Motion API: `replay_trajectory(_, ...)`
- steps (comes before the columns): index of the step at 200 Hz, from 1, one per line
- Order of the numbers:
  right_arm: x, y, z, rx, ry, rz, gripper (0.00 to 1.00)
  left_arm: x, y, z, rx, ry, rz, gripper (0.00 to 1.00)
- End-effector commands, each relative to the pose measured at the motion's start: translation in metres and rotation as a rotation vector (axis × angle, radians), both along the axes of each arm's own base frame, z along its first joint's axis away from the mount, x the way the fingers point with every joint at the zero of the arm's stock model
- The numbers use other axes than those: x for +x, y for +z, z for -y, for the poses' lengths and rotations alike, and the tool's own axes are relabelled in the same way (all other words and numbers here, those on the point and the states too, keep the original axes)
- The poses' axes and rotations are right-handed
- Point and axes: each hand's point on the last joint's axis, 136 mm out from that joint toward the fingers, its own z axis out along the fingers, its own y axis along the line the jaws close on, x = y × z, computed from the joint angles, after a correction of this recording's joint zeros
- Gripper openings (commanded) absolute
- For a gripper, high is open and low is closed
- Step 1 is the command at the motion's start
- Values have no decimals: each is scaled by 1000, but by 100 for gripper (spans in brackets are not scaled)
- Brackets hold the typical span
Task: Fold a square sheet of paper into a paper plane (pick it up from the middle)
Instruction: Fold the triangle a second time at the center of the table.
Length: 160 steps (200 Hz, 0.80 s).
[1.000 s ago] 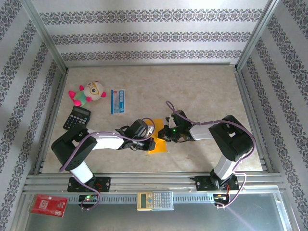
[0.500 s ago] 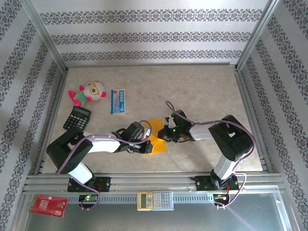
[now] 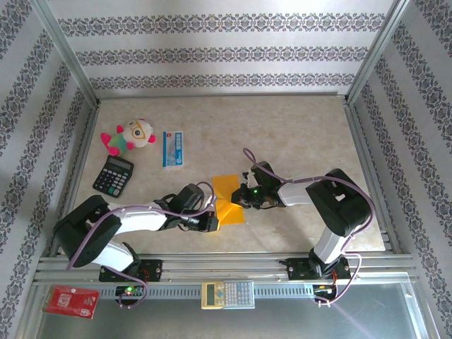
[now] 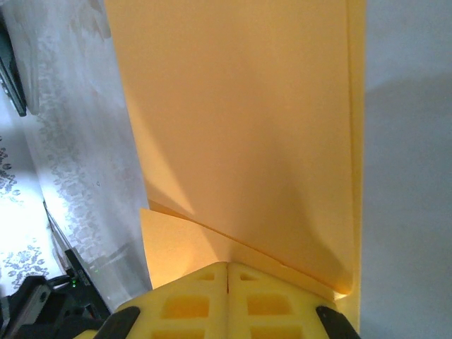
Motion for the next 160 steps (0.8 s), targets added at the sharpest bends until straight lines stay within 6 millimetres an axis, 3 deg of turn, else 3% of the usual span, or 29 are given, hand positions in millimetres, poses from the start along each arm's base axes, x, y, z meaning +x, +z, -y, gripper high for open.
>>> replay_trajectory(1, -29, -58, 41, -228, -55, -147, 3, 17, 25, 14, -84, 44, 24, 1)
replay_trajectory(59, -28, -56, 40, -223, -52, -140, 3, 38, 0, 14, 1, 73, 9, 0)
replay_trajectory(114, -25, -51, 36, -207, -45, -132, 4, 30, -29, 0, 75, 70, -46, 0)
replay_trajectory(134, -16, -37, 25, -161, -29, -100, 8, 21, -40, -9, 110, 76, -72, 0)
replay_trajectory(160, 1, -1, 10, -82, -22, -15, 13, 10, -50, -19, 142, 76, -107, 0)
